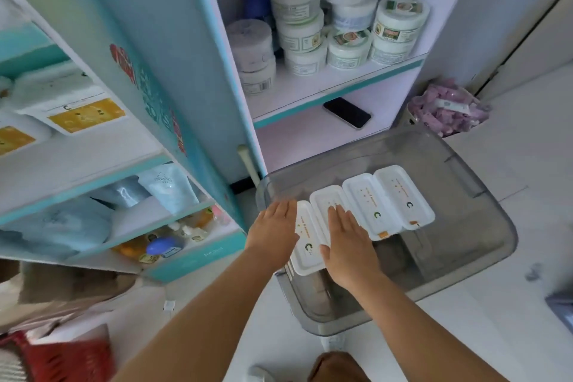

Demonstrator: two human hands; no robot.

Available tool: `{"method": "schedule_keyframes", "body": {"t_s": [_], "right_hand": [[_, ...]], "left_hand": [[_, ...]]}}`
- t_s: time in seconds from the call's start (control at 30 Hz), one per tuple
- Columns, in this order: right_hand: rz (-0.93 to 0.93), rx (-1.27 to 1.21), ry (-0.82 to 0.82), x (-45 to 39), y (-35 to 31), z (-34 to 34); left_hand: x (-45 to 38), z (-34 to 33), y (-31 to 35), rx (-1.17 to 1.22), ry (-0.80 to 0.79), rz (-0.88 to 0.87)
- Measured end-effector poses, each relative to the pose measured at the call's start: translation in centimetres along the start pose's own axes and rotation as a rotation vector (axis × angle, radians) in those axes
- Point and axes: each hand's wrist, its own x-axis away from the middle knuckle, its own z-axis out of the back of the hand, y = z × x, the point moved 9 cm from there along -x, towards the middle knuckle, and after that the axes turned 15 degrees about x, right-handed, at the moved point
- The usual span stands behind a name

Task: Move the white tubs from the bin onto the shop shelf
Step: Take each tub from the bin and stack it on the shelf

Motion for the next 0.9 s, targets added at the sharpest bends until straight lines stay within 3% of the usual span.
{"method": "schedule_keyframes", "body": {"t_s": [0.27,0.57,0.77,0.9], "right_hand": [[-0.149,-0.200,-0.096,-3.0,3.7,-6.0],[-0.642,-0.662,-0.110,-5.7,6.7,-12.5],[-0.939,-0.936,-0.058,-5.7,7.6,-15.9],[-1.096,-1.013,0.087,-5.5,8.7,-17.0]], "left_hand": [[-6.3,-6.0,-1.2,-0.064,-0.188,0.074],[-13.5,-11.4,-2.5,-0.104,-0.388,0.027],[-15.7,-13.8,-2.4,-0.146,-0.368,-0.038],[-16.1,-15.1,-2.8,-0.061,-0.339,-0.018]]}}
